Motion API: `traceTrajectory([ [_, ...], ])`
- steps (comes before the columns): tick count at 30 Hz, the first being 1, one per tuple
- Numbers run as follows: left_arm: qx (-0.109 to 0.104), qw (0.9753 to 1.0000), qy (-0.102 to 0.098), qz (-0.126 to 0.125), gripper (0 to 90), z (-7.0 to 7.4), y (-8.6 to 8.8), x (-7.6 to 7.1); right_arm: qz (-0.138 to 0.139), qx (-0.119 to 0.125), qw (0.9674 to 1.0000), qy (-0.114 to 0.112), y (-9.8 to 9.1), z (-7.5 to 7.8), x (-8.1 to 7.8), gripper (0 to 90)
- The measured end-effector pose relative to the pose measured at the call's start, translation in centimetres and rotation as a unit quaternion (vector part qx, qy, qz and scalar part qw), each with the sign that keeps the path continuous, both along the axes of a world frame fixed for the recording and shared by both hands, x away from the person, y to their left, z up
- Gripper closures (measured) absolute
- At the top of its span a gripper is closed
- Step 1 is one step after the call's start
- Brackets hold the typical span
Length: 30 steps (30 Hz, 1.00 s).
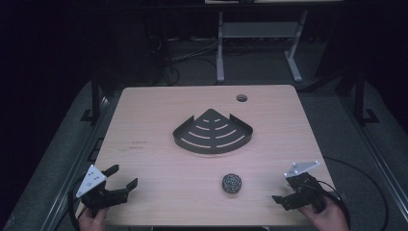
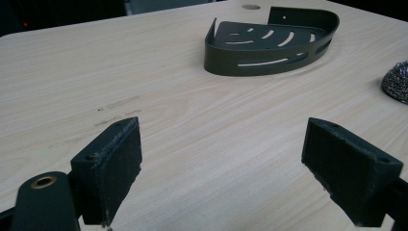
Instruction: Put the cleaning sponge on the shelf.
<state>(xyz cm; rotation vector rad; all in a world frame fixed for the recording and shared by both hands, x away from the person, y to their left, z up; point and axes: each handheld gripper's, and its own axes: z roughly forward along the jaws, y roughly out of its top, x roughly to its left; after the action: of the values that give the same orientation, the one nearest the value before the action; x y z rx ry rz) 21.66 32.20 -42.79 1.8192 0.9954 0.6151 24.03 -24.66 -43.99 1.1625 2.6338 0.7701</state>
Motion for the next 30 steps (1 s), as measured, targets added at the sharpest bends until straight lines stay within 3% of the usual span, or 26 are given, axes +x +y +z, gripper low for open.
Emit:
traceTrajectory([
  [30, -0.002, 1.0, -0.006, 0.003, 13.2, 0.2, 0.1, -0.2, 0.065, -0.019, 0.9977, 0.001, 4.1, 1.2, 0.3, 15.3],
])
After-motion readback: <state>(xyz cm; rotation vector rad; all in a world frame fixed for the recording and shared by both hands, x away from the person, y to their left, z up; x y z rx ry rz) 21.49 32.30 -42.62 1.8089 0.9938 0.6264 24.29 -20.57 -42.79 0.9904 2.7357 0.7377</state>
